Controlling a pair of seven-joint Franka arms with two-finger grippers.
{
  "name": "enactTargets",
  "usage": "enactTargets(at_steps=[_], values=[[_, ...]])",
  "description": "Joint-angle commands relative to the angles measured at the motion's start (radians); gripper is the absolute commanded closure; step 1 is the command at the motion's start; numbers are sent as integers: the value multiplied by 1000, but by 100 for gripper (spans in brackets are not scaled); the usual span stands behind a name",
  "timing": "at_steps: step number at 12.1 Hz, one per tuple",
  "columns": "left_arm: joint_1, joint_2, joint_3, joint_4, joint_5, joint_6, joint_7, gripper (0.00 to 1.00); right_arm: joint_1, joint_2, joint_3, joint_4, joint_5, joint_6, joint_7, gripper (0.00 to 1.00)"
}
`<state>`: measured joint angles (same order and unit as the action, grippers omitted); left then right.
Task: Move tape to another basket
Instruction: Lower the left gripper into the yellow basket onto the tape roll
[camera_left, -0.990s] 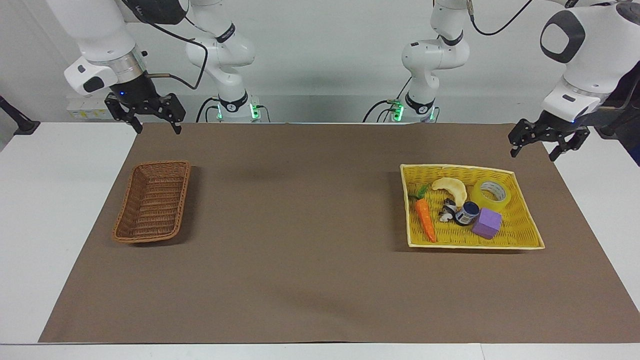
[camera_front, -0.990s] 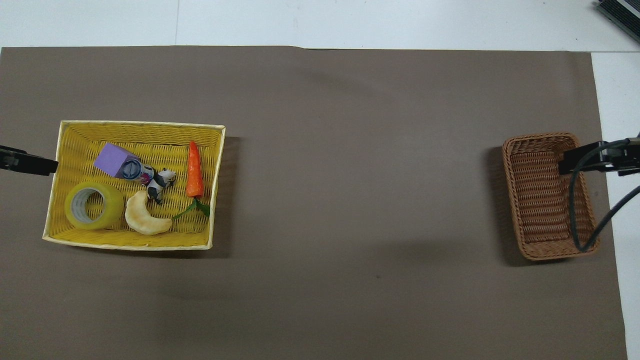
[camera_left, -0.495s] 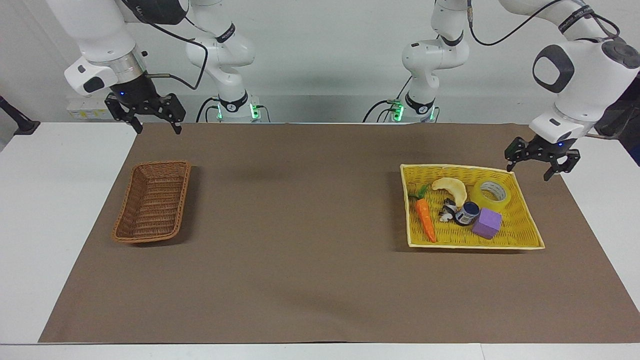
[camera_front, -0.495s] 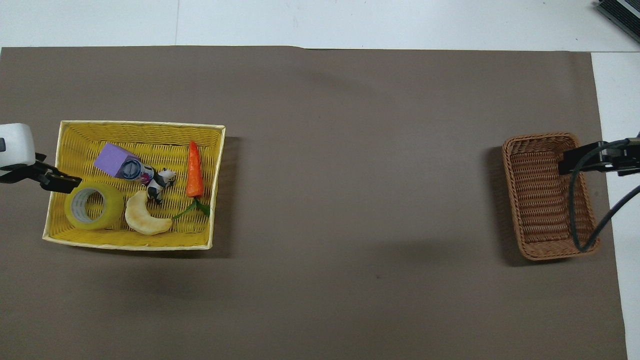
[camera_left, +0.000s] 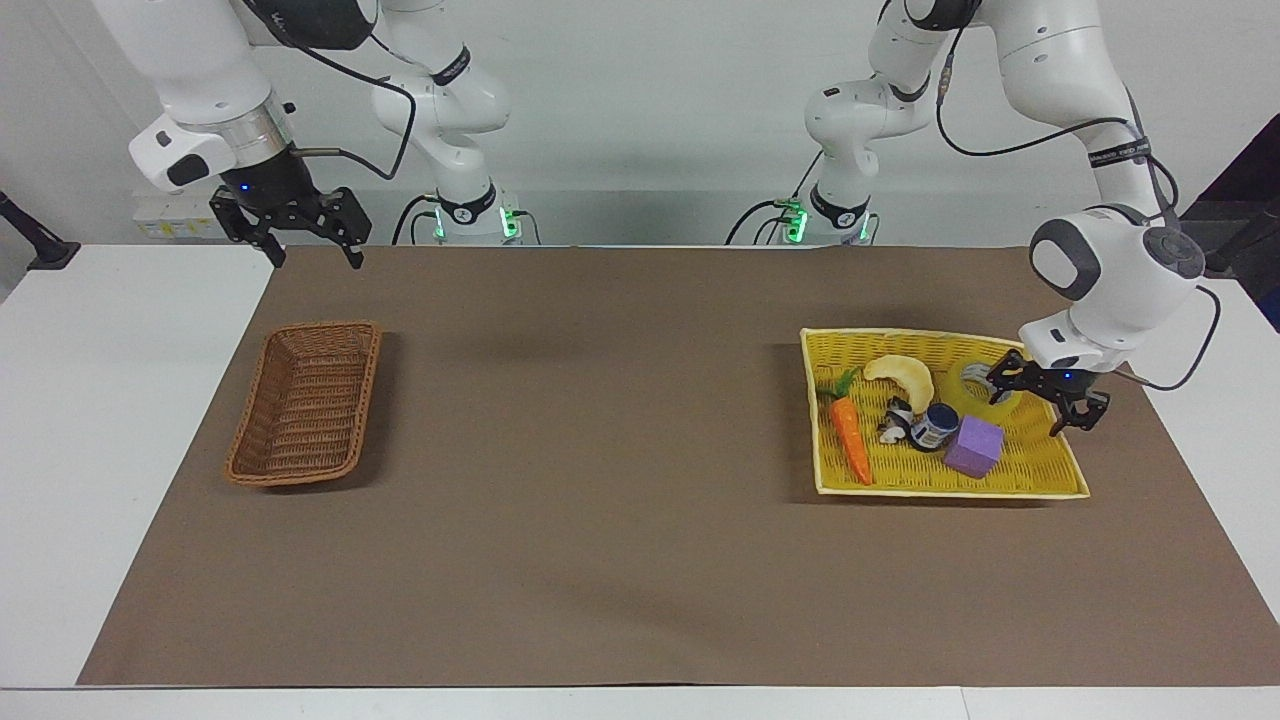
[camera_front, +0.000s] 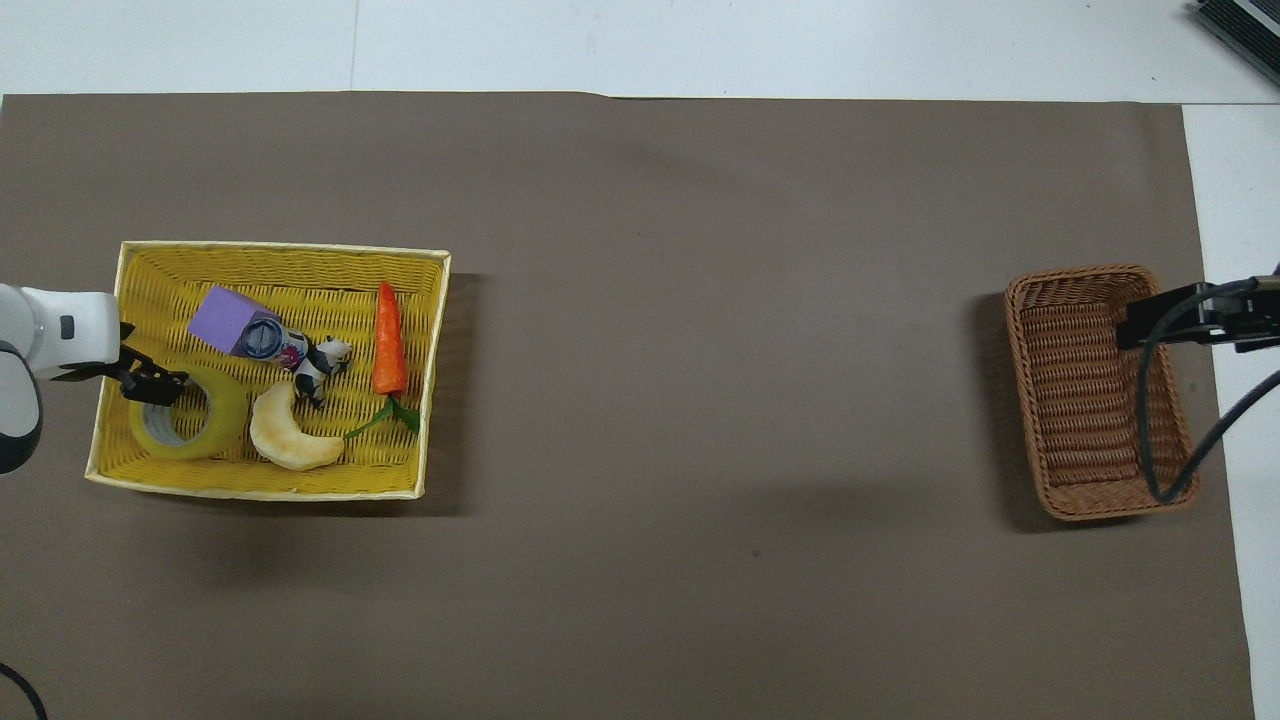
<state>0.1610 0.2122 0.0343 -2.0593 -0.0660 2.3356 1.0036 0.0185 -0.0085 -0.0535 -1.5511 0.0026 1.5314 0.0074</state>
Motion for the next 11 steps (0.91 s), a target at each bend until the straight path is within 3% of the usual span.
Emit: enactTargets(at_steps=[1, 7, 8, 10, 11], values=[[12, -36, -5, -50, -12, 16, 50, 0, -12, -24, 3, -32, 16, 23, -32, 0], [17, -63, -4, -70, -12, -74, 53, 9, -11, -22, 3, -29, 17, 21, -27, 0], [18, -63, -4, -70, -12, -76, 52, 22, -11, -22, 3, -29, 17, 21, -27, 0], [18, -65, -4, -76, -12, -81, 52, 73, -12, -22, 3, -29, 17, 19, -27, 0], [18, -66, -4, -76, -12, -81, 50, 91, -11, -22, 3, -29, 17, 21, -26, 0]])
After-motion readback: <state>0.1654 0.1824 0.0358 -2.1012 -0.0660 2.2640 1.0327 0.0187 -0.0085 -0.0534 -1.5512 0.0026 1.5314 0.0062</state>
